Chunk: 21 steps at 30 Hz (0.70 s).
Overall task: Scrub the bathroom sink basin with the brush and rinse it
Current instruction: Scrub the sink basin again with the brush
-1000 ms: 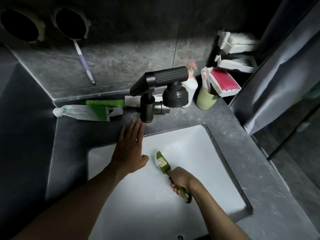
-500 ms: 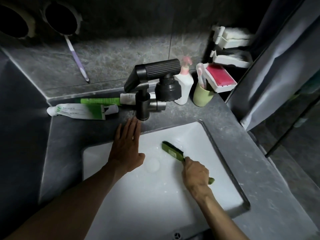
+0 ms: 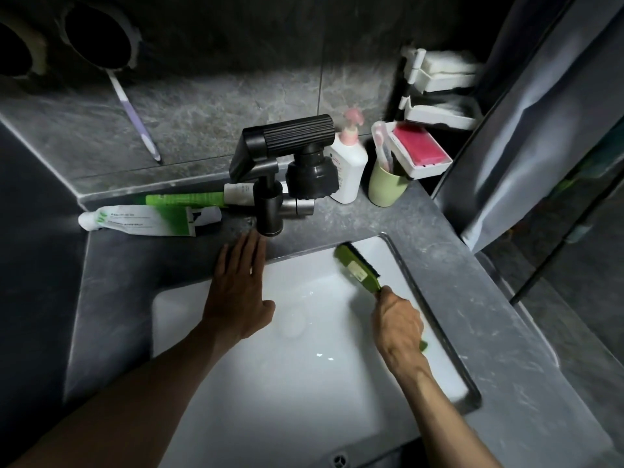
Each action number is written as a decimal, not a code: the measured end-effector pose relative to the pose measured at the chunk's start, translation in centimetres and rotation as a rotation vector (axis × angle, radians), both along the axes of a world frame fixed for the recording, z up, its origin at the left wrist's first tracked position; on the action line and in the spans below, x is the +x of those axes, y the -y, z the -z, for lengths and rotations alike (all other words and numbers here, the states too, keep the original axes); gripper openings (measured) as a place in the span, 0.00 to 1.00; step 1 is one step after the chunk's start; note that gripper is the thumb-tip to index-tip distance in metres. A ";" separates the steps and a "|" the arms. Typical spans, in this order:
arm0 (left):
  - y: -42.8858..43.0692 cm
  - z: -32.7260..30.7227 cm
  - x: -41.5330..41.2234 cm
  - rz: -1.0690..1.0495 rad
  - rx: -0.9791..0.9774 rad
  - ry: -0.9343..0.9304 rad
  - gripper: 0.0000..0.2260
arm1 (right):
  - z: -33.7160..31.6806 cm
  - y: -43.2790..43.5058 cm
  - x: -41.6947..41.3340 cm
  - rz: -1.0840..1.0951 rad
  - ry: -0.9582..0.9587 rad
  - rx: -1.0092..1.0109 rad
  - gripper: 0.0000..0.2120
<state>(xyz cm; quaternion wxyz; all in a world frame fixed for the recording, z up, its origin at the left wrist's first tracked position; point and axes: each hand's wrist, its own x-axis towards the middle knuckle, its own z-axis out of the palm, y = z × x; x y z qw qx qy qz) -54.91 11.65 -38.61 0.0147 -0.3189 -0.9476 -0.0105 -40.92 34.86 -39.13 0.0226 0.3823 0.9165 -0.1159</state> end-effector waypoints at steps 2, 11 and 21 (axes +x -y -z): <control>-0.1 0.0 0.1 0.000 -0.008 -0.003 0.52 | 0.6 0.0 0.8 0.061 -0.051 -0.139 0.09; -0.1 -0.4 0.0 -0.001 -0.022 0.026 0.53 | -1.1 6.2 0.9 0.509 -0.636 -1.221 0.10; 0.0 -0.2 -0.2 0.008 -0.072 0.019 0.54 | -4.5 11.1 -4.9 0.430 -0.634 -1.232 0.16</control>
